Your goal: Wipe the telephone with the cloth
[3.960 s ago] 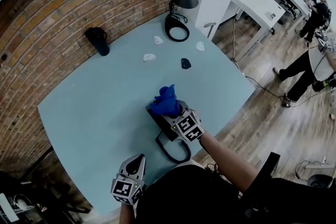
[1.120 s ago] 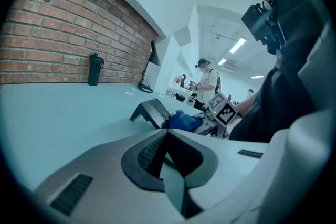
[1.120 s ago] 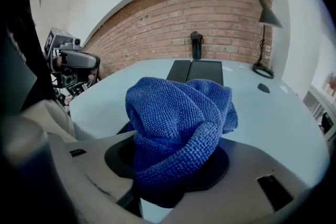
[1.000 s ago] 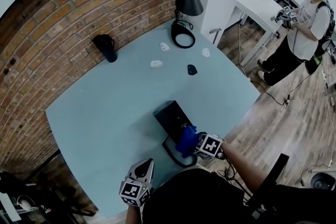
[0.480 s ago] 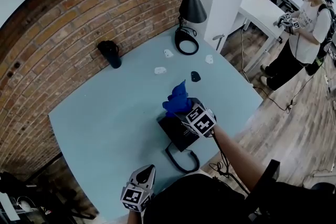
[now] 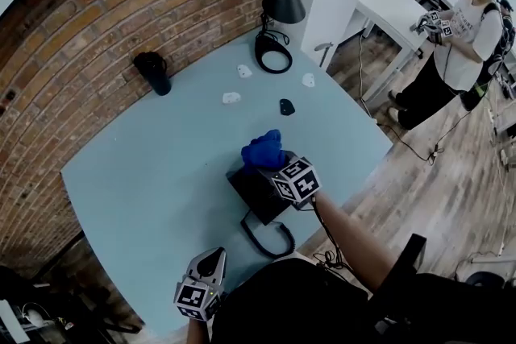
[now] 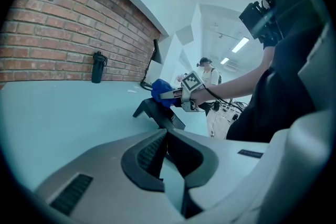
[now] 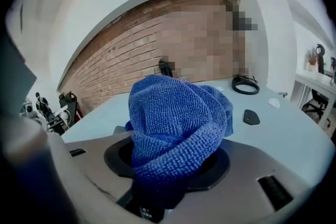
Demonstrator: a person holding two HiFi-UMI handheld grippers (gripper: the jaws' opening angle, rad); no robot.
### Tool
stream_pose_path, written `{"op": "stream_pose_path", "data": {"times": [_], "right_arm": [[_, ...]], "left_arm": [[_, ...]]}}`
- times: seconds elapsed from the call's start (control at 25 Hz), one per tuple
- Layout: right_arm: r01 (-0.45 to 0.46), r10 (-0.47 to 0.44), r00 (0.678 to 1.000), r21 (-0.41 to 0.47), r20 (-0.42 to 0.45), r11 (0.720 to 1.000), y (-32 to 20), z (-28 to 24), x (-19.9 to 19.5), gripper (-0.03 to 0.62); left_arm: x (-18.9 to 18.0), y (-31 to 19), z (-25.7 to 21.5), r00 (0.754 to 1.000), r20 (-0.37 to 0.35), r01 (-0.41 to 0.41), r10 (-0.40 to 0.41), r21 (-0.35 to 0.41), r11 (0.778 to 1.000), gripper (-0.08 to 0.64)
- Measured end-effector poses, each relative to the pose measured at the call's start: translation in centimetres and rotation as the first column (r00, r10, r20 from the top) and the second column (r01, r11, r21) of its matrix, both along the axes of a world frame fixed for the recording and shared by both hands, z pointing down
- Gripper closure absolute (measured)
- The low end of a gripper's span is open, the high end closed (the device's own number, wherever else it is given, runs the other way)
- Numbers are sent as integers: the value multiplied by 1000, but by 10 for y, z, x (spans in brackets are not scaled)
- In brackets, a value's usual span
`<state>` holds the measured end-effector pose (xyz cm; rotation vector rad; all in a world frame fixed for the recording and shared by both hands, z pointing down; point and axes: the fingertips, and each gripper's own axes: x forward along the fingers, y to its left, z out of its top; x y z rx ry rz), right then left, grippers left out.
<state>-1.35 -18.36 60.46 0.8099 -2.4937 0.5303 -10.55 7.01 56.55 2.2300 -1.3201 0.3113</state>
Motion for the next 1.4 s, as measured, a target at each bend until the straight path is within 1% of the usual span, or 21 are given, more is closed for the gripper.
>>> {"op": "stream_pose_path", "data": {"times": [0.12,0.2,0.4,0.68,0.88,1.08,1.4], "right_arm": [[12,-11,1000,-44,19,999,1,1,0,377],[14,-13,1000,-56,25,998,2,1,0,377],[0,4,998,-65,59,998,1,0,3,377],[5,-3,998,-49,56,999,2,1,3,377],[5,-1,997,-45,76,999,5,2,5,377],[2,3,996,-53,85,999,8,4,8,377],[14,-2,990,-85,140,996,17,10,14,377]], "left_arm": [[3,-3,0,1000,-3,-10,10,3,1000,560],[4,-3,-1,1000,-3,-12,13,6,1000,560],[4,-2,-1,1000,-6,-6,6,4,1000,560],[3,-1,-1,1000,-7,-6,6,2,1000,560],[3,-2,-1,1000,-12,-7,7,4,1000,560],[3,-2,0,1000,-12,-4,4,3,1000,560],[2,-3,0,1000,-13,-5,5,4,1000,560]]}}
